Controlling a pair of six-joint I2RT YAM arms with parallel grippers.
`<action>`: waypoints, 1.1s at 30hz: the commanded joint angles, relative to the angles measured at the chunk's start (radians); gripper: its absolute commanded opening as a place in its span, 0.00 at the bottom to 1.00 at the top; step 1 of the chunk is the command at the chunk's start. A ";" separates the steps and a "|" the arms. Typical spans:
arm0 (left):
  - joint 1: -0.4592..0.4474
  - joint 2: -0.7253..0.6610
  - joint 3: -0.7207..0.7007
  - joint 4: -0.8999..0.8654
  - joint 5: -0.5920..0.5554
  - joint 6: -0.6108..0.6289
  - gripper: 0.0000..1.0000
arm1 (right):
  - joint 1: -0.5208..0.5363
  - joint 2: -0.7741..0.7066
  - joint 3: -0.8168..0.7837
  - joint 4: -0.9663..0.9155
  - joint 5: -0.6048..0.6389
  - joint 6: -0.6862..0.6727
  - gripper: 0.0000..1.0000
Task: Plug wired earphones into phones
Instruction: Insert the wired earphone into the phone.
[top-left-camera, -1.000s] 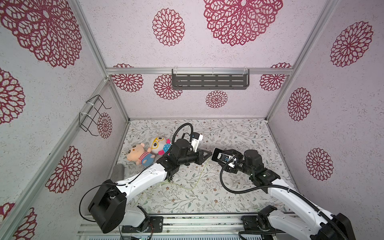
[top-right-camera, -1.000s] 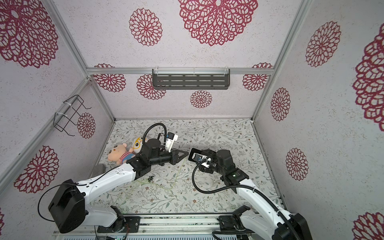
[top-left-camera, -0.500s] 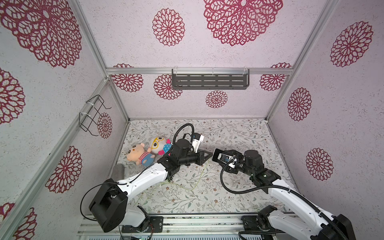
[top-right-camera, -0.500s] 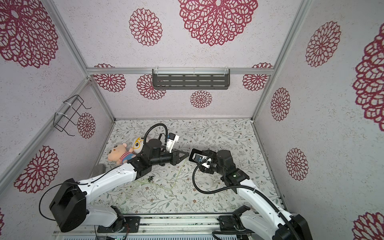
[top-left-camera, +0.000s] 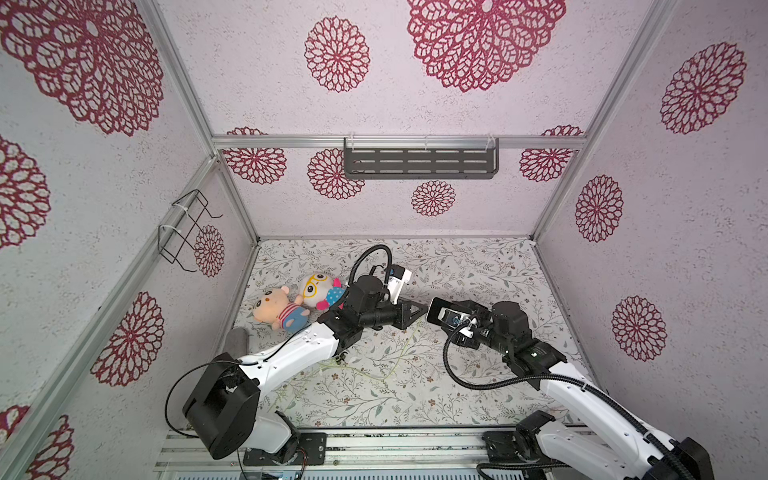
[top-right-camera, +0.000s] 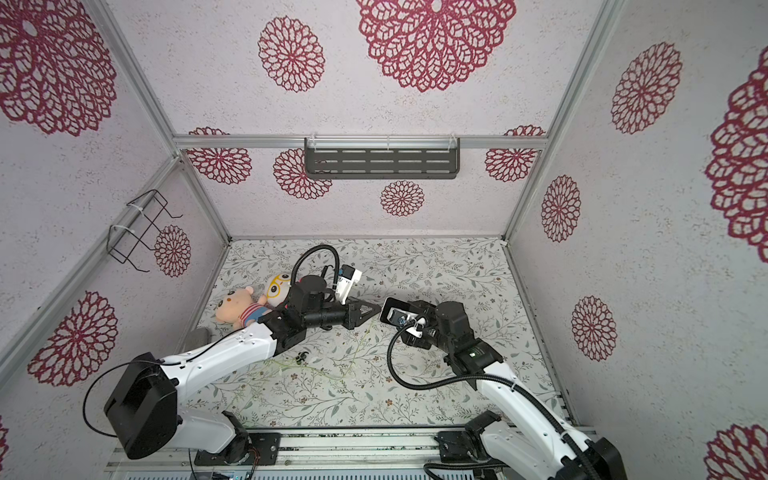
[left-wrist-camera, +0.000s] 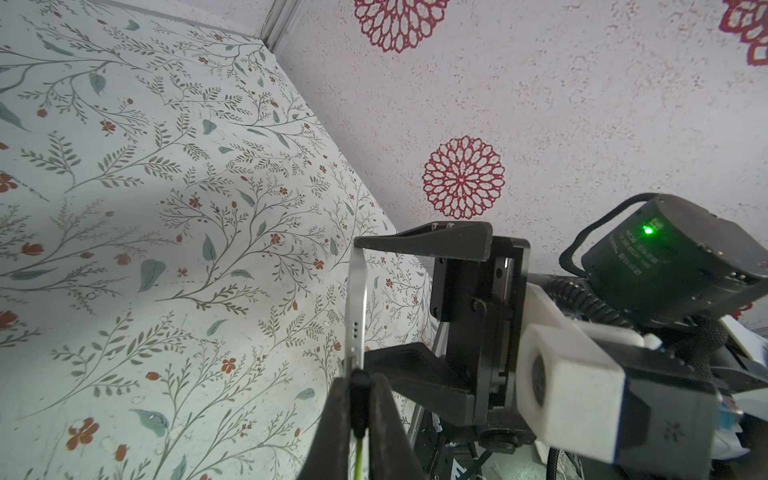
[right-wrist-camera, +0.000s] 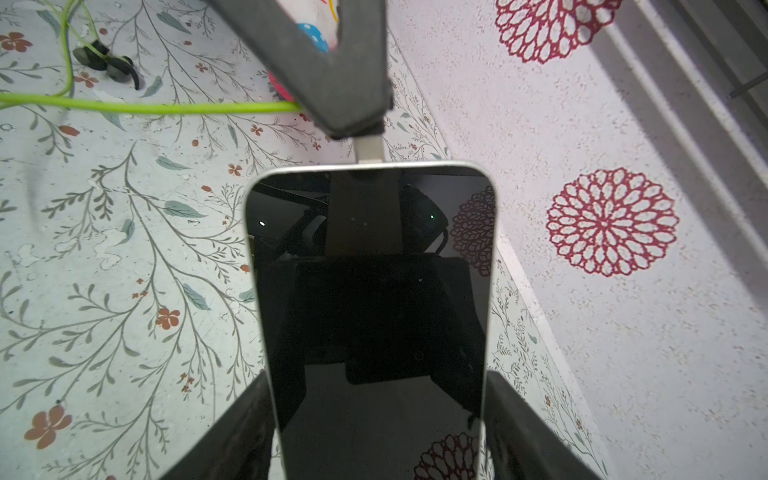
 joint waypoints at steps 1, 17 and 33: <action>-0.013 0.031 -0.001 0.016 0.079 -0.034 0.00 | 0.008 -0.050 0.025 0.156 -0.076 -0.008 0.54; -0.009 0.014 0.027 -0.083 0.091 0.060 0.00 | 0.009 -0.138 -0.012 0.140 -0.104 -0.008 0.54; 0.005 0.047 0.029 -0.034 0.159 0.013 0.00 | 0.046 -0.138 0.035 0.157 -0.093 0.007 0.52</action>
